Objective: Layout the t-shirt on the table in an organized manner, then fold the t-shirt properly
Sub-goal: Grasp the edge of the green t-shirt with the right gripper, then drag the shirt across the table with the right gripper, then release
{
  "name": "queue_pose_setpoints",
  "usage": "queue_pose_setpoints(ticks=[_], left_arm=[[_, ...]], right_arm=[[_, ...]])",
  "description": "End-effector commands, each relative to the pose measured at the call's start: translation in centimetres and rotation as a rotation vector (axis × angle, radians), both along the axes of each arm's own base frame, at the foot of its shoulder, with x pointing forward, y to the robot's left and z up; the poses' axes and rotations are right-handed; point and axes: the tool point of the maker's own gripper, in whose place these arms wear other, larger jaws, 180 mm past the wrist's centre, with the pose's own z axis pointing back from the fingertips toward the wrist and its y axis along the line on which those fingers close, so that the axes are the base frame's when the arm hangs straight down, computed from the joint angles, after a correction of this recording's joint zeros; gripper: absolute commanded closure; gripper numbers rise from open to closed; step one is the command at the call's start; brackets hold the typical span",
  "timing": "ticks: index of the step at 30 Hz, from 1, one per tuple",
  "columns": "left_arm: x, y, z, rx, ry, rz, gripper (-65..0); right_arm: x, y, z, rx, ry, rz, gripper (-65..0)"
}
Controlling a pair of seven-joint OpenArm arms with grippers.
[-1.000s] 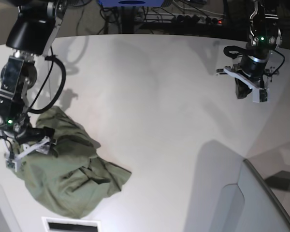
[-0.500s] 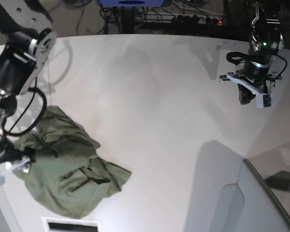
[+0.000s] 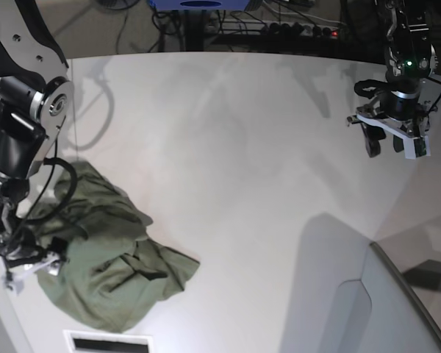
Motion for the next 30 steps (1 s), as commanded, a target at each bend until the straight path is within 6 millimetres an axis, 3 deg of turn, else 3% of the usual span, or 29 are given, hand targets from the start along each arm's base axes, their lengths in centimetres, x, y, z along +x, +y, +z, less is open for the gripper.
queue_pose_setpoints(ticks=[1, 5, 8, 10, 12, 14, 20, 24, 27, 30], left_arm=[[0.1, 0.4, 0.9, 0.025, -0.025, -0.003, -35.4], [0.0, 0.5, 0.8, 0.026, -0.020, -0.002, -35.2], [-0.1, 0.8, 0.7, 0.033, -0.015, 0.006, -35.2], [-0.4, 1.2, 0.3, 0.035, -0.002, 0.012, -35.2], [-0.7, 1.5, -0.4, 0.032, 0.017, 0.020, -35.2], [-1.0, 1.7, -1.1, 0.027, 0.035, 0.028, -35.2], [-1.6, 2.3, -2.7, 0.019, 0.075, 0.047, -35.2], [-1.6, 2.4, -2.7, 0.021, 0.074, 0.049, -35.2], [-1.1, 2.5, -2.4, 0.023, 0.062, 0.049, -35.2], [-0.6, 2.7, -2.3, 0.032, 0.061, 0.040, -35.2]], right_arm=[[1.4, -0.3, 1.4, -0.003, -0.046, -0.001, -48.9], [0.9, 1.6, -1.4, 0.048, -0.017, 0.013, -48.2], [0.3, 4.3, -3.7, 0.105, 0.017, 0.034, -44.3], [0.0, 5.1, -4.5, 0.122, 0.031, 0.040, -34.7], [-0.6, 6.5, -5.4, 0.142, 0.046, 0.051, -18.2], [-0.8, 7.7, -5.7, 0.159, 0.057, 0.064, -6.8], [-4.0, 15.1, -8.9, 0.260, 0.133, 0.129, -5.7], [-6.8, 21.1, -10.4, 0.236, 0.190, 0.311, -5.7], [-8.2, 27.1, -9.6, 0.327, 0.173, 0.448, -6.2], [-8.8, 32.2, -6.6, 0.353, 0.102, 0.631, -7.5]])
